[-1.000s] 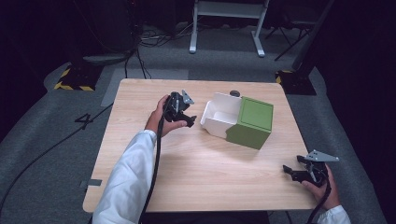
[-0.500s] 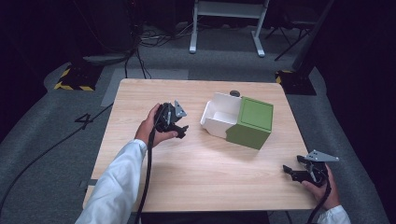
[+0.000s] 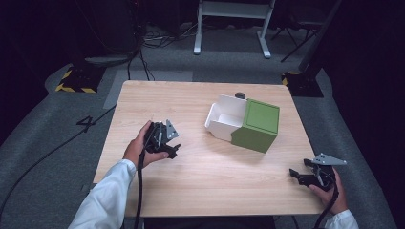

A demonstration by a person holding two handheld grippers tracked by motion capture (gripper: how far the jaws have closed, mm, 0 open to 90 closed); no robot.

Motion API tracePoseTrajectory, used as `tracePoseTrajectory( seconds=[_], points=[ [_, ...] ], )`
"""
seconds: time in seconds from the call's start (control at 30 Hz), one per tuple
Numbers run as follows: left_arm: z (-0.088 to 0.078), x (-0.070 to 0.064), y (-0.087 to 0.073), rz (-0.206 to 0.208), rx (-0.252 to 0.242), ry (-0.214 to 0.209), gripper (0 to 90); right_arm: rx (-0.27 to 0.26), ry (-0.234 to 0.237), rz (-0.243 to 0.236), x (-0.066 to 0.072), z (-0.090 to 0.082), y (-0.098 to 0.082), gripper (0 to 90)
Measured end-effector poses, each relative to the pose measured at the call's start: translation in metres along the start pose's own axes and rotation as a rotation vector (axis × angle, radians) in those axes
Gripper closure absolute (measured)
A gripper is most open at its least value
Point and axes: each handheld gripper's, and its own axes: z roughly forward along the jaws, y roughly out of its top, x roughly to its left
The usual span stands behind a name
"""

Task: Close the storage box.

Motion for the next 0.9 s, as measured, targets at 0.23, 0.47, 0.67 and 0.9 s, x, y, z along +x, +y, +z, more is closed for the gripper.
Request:
tracePoseTrajectory(
  seconds=[0.23,0.47,0.67,0.9],
  points=[
    [-0.006,-0.005,-0.023,-0.012,0.007,-0.002,16.9,0.0,0.0,-0.001,0.0,0.0,0.0,17.4],
    [-0.006,-0.011,-0.044,-0.036,0.009,-0.014,16.8,0.0,0.0,0.001,0.0,0.0,0.0,17.3],
    [-0.002,-0.015,-0.066,-0.065,0.01,-0.028,16.8,0.0,-0.001,0.0,0.0,0.0,0.0,17.3],
    [0.001,-0.014,-0.088,-0.113,0.009,-0.055,17.0,0.0,-0.002,-0.001,0.0,0.0,0.0,17.3]
  ],
)
